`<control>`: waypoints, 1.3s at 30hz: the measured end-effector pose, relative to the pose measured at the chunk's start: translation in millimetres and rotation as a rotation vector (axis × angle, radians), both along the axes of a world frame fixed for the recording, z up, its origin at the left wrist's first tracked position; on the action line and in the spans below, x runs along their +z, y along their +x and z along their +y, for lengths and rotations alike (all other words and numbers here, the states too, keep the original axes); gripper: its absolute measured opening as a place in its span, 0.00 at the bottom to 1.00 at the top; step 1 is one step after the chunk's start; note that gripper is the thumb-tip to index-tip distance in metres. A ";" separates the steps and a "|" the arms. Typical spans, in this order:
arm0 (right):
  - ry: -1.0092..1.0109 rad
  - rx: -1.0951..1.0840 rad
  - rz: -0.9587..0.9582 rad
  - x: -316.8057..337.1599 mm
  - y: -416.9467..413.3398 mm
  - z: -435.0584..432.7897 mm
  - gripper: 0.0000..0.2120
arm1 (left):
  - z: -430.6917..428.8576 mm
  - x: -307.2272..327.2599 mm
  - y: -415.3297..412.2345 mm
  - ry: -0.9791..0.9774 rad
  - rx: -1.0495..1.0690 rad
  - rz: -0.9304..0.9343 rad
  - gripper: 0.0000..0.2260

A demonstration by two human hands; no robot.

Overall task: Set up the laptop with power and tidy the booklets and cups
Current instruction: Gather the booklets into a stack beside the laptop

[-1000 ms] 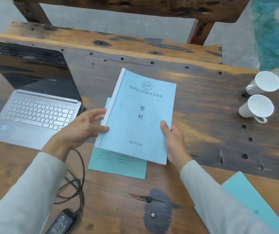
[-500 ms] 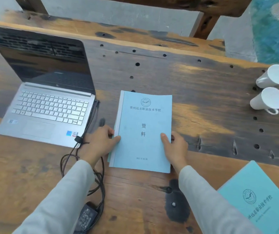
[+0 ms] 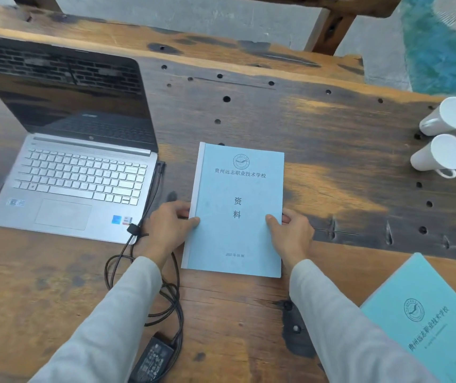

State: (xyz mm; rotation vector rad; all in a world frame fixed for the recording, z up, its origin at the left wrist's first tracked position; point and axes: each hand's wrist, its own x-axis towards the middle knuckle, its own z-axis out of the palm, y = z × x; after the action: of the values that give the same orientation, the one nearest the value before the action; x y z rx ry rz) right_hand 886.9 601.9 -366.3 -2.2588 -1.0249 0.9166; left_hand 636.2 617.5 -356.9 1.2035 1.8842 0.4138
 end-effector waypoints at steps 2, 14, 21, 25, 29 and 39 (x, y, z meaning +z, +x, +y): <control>-0.021 -0.017 0.006 2.0 -0.9 2.5 0.04 | 0.9 3.0 1.4 -0.007 0.011 -0.009 0.12; 0.061 0.152 0.039 5.0 20.4 -6.6 0.12 | -12.4 9.5 36.2 0.031 -0.083 0.180 0.21; 0.071 0.264 -0.141 9.6 120.9 -52.4 0.28 | -80.9 19.4 181.3 0.234 -0.229 0.146 0.32; -0.001 0.356 -0.223 12.3 204.9 -94.8 0.35 | -133.0 25.9 271.0 0.244 -0.190 -0.037 0.33; -0.114 0.420 -0.284 11.8 283.5 -137.4 0.39 | -189.8 22.0 350.4 0.144 -0.007 -0.220 0.34; -0.230 0.407 -0.369 10.8 404.9 -210.9 0.36 | -257.9 28.0 471.3 -0.290 0.879 -0.652 0.15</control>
State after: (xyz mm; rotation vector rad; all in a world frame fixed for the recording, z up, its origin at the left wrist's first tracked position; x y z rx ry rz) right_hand 1291.7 391.0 -355.5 -2.5198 -1.6650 0.8220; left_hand 1107.5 359.7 -328.9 -0.0387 1.6970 0.8384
